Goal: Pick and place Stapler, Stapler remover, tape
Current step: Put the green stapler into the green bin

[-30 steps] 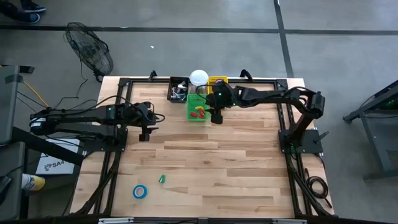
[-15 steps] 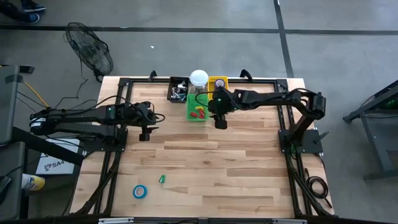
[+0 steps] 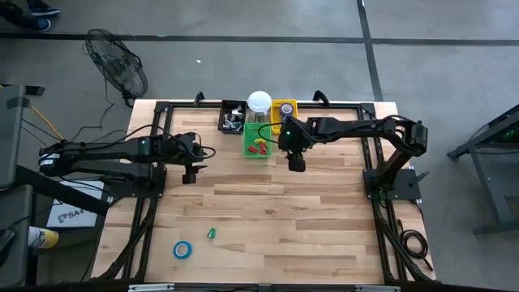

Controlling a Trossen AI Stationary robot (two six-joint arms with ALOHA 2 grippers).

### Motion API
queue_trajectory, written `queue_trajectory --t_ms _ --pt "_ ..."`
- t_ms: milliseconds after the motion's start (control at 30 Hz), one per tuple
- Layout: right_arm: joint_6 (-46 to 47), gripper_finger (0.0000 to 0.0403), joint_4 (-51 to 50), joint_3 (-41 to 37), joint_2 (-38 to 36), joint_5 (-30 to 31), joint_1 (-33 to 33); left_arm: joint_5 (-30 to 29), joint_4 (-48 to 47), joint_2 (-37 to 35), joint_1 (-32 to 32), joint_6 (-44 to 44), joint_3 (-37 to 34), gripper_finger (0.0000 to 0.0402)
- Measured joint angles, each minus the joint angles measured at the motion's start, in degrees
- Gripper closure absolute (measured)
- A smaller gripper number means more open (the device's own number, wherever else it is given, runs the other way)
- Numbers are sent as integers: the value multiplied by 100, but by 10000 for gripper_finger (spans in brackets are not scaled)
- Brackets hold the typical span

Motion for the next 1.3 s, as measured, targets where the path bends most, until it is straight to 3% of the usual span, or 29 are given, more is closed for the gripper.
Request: queue_trajectory --t_ms 333,833,1100,1300 --pt "-205 224 71 -128 -542 -81 4 4 -7 2 0 -91 0 192" --pt "-11 224 3763 -3624 -3231 -236 223 131 -37 82 0 -725 0 192" --pt "363 224 4608 -4323 -3650 -271 522 480 112 524 -25 -1179 0 192" --pt "253 224 4638 -4325 -3650 -264 642 480 144 1012 -538 -1713 0 192"
